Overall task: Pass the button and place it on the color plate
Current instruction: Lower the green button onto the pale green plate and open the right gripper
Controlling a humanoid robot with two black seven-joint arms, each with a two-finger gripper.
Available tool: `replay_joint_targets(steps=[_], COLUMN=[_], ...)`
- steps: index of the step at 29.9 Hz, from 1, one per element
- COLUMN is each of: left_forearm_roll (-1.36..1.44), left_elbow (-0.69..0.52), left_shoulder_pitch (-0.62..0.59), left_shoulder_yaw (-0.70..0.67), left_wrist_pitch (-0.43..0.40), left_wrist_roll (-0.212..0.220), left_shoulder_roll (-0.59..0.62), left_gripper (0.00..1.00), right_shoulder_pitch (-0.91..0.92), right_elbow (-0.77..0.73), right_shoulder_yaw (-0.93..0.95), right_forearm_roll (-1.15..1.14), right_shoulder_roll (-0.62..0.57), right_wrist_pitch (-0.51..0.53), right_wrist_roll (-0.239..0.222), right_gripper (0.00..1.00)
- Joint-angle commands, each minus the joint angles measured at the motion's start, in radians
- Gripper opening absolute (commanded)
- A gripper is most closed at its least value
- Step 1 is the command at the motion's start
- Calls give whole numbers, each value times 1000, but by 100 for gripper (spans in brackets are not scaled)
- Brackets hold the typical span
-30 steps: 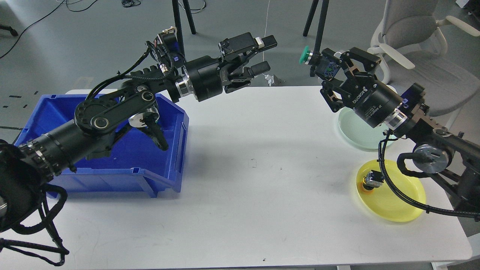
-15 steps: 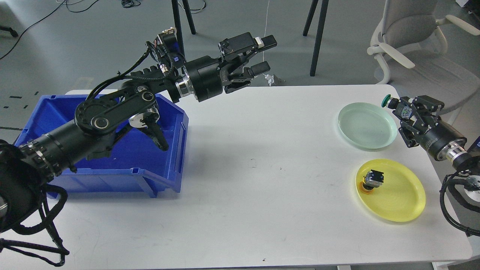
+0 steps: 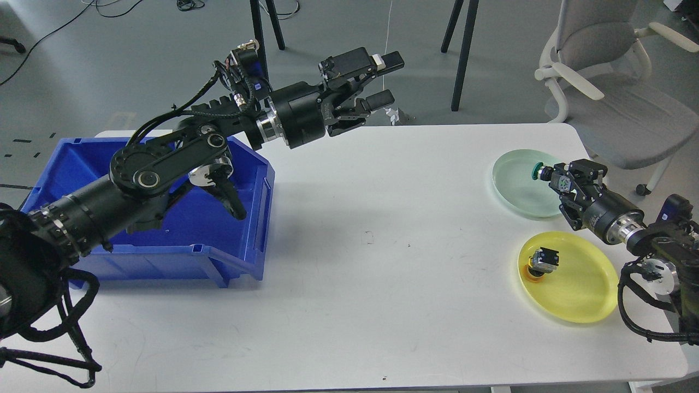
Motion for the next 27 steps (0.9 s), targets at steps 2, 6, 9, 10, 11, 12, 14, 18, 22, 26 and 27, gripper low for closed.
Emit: replay_joint_targets(steps=[2, 6, 9, 10, 11, 12, 14, 18, 22, 26, 27], left_forearm_roll=[1, 1, 1, 1, 1, 1, 1, 1, 1, -1, -1], left_elbow=[0, 0, 0, 0, 0, 0, 0, 0, 3, 0, 0], left_shoulder_pitch=[0, 0, 0, 0, 0, 0, 0, 0, 0, 0, 0], left_shoulder_yaw=[0, 0, 0, 0, 0, 0, 0, 0, 0, 0, 0], left_wrist_pitch=[0, 0, 0, 0, 0, 0, 0, 0, 0, 0, 0], left_wrist_roll=[0, 0, 0, 0, 0, 0, 0, 0, 0, 0, 0], left_shoulder_roll=[0, 0, 0, 0, 0, 0, 0, 0, 0, 0, 0], left_gripper=[88, 88, 88, 88, 88, 88, 88, 88, 88, 88, 88], right_shoulder_pitch=[1, 1, 1, 1, 1, 1, 1, 1, 0, -2, -2], right_elbow=[-16, -16, -16, -16, -16, -16, -16, -16, -16, -16, -16], right_shoulder_yaw=[5, 10, 10, 10, 10, 10, 16, 59, 60, 60, 60], right_forearm_roll=[12, 15, 15, 15, 15, 15, 18, 24, 26, 26, 26], right_shoulder_roll=[4, 7, 7, 7, 7, 7, 7, 7, 7, 7, 7], right_wrist_pitch=[0, 0, 0, 0, 0, 0, 0, 0, 0, 0, 0], right_wrist_roll=[0, 0, 0, 0, 0, 0, 0, 0, 0, 0, 0], right_gripper=[22, 34, 40, 41, 42, 44, 48, 53, 55, 58, 58])
